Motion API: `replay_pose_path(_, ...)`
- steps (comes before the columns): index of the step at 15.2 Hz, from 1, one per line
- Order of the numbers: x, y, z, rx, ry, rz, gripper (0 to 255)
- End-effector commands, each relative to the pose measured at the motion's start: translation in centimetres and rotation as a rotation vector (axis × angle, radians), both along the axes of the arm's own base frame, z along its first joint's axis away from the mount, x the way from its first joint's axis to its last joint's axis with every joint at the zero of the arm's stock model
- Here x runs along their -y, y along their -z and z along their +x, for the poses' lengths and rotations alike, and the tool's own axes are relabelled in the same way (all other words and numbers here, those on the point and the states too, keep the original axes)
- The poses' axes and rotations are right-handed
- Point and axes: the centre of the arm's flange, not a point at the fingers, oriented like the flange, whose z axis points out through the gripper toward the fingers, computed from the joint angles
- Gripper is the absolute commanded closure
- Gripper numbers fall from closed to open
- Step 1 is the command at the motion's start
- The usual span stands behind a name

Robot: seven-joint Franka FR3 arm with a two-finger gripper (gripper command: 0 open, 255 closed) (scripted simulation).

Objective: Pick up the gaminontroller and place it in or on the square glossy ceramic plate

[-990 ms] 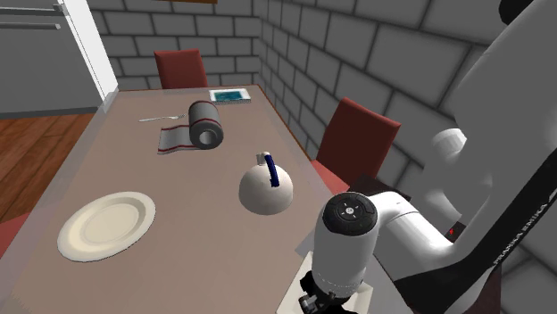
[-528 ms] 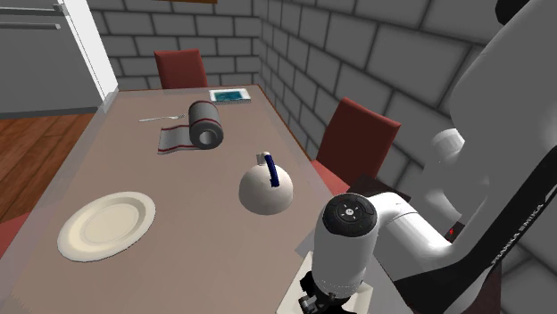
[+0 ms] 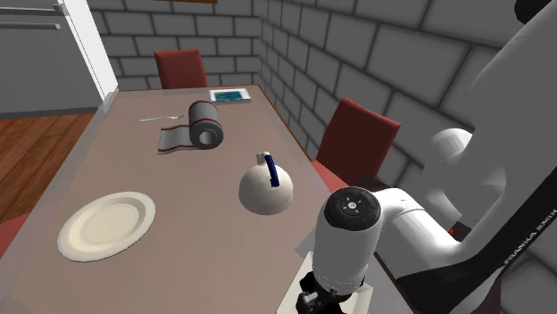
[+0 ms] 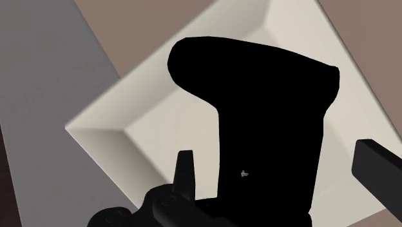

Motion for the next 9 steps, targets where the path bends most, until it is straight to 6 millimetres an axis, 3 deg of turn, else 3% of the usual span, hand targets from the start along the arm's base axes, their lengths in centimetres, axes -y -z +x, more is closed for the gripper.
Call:
replay_pose_path(1, -0.2, -2.4, 0.3, -0.004, 0.001, 0.001, 0)
replay_pose_path(2, -0.3, -3.5, 0.4, -0.004, 0.001, 0.001, 0)
replay_pose_path(9, -0.3, -3.5, 0.4, -0.004, 0.001, 0.001, 0)
